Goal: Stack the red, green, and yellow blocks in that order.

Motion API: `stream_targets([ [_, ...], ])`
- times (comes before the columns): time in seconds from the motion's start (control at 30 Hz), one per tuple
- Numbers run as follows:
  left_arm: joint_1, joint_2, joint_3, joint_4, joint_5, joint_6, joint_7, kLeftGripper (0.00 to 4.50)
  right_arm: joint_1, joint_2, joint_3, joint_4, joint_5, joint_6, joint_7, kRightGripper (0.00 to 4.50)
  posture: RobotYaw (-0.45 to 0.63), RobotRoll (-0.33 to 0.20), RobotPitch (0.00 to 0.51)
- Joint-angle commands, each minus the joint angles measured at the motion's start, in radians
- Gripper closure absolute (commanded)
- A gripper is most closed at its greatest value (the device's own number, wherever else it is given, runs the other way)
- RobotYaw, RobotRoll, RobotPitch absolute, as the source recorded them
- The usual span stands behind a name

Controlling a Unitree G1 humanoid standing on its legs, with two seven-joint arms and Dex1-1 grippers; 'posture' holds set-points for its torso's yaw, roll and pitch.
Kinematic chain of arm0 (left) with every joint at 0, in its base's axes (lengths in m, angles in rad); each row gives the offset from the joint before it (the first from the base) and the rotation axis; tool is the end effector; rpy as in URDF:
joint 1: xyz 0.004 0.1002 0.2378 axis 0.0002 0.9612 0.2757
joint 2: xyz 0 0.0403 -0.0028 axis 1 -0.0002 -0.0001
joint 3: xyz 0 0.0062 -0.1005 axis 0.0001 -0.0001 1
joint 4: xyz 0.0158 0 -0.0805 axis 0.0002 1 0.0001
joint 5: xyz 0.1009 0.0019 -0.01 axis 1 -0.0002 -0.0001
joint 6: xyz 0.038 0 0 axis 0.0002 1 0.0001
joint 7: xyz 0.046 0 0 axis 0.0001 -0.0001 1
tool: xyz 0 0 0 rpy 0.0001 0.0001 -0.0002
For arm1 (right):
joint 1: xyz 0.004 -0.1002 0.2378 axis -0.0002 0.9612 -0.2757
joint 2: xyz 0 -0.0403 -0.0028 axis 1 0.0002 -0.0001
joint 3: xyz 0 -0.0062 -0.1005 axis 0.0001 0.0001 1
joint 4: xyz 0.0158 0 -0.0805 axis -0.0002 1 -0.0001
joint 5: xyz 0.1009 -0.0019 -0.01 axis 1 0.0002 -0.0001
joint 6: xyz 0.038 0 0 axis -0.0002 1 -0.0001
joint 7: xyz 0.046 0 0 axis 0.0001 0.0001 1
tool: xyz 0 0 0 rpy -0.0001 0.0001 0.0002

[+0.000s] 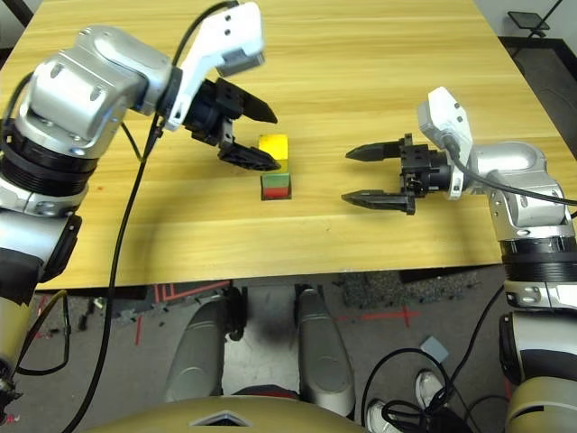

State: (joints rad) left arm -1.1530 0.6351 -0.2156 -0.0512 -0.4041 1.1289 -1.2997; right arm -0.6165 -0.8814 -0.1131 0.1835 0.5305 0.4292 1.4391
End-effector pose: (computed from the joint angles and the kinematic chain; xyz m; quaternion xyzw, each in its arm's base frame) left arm 0.2893 0.1533 0.3142 0.1712 0.1477 -0.6426 0.7321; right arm 0.2736 -0.2981 0.2377 -0.1269 0.0322 0.5819 0.8027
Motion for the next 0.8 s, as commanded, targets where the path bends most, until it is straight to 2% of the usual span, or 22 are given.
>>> stream_targets([
  [0.03, 0.078, 0.003, 0.191, -0.008, -0.051, 0.058, 0.136, 0.03, -0.028, 0.0, -0.088, 0.089, 0.004, 0.018, -0.117, 0.0, -0.02, 0.048, 0.231],
  [0.13, 0.193, 0.007, 0.271, 0.03, 0.045, -0.097, 0.317, 0.03, -0.045, 0.02, -0.127, 0.247, -0.063, -0.116, -0.214, 0.0, 0.0, 0.025, 0.228],
  [0.23, 0.298, 0.001, 0.334, 0.101, 0.126, -0.331, 0.458, 0.03, -0.034, 0.053, -0.178, 0.361, -0.099, -0.218, -0.351, 0.0, 0.01, 0.016, 0.227],
  [0.37, 0.448, -0.149, 0.541, 0.189, 0.159, -0.654, 0.771, 0.03, -0.029, 0.09, -0.271, 0.571, -0.143, -0.458, -0.539, 0.0, 0.01, -0.007, 0.227],
  [0.47, 0.564, -0.204, 0.56, 0.187, 0.191, -0.822, 0.853, 0.03, -0.028, 0.078, -0.304, 0.695, -0.159, -0.583, -0.604, 0.0, 0.01, -0.017, 0.227],
  [0.6, 0.649, -0.254, 0.601, 0.185, 0.189, -0.957, 0.951, 0.03, -0.041, 0.069, -0.336, 0.794, -0.158, -0.663, -0.66, 0.0, 0.02, -0.044, 0.246],
  [0.8, 0.776, -0.265, 0.589, 0.162, 0.202, -1.084, 0.987, 0.03, -0.034, 0.061, -0.347, 0.873, -0.162, -0.706, -0.685, 0.0, 0.03, -0.039, 0.25],
])
